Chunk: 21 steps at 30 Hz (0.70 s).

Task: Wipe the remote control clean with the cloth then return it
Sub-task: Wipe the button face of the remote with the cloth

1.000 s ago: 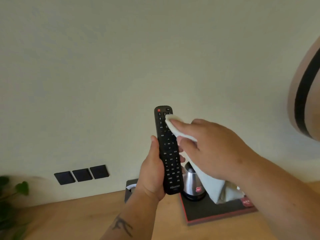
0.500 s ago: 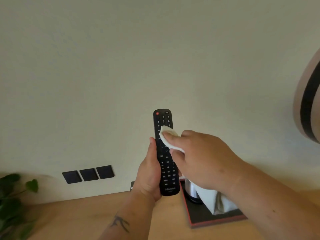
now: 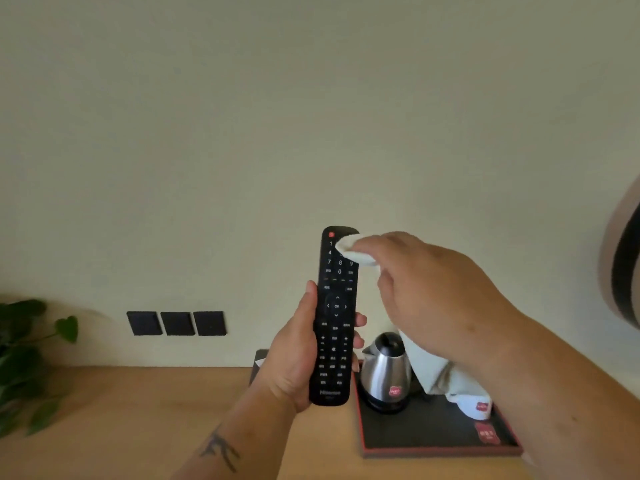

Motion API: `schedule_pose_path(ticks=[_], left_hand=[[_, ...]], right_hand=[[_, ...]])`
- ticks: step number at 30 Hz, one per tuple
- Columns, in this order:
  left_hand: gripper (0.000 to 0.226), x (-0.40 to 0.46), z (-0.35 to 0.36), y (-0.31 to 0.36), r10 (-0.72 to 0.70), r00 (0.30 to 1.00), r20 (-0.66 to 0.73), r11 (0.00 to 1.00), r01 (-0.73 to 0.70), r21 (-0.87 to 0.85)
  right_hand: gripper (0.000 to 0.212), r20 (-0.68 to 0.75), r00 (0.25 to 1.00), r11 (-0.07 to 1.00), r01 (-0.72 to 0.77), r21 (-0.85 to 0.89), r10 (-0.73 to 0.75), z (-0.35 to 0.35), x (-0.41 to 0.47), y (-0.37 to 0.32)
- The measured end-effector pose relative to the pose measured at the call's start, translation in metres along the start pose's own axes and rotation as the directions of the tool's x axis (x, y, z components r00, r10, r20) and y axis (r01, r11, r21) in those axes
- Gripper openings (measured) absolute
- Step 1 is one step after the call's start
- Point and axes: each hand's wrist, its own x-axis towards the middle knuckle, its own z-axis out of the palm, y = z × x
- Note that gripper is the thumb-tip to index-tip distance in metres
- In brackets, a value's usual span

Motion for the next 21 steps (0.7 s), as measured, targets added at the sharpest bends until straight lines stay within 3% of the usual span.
schedule_pose_path(ticks=[7,13,21], left_hand=[[0.071,-0.002,0.004,0.0,-0.013,0.998,-0.054,0.994,0.019,0.103],[0.075,0.003,0.001,-0.003,-0.008,0.999,-0.051,0.991,0.014,0.132],[0.07,0.006,-0.001,-0.005,-0.003,0.997,-0.078,0.998,0.009,0.067]], right_hand=[[0.034,-0.097,0.995,0.999,0.007,0.032,-0.004,0.005,0.015,-0.015],[0.032,-0.129,0.991,0.998,-0.039,0.05,0.045,0.01,0.018,-0.006],[0.031,-0.089,0.985,0.974,-0.126,0.188,0.144,0.019,0.015,0.009]])
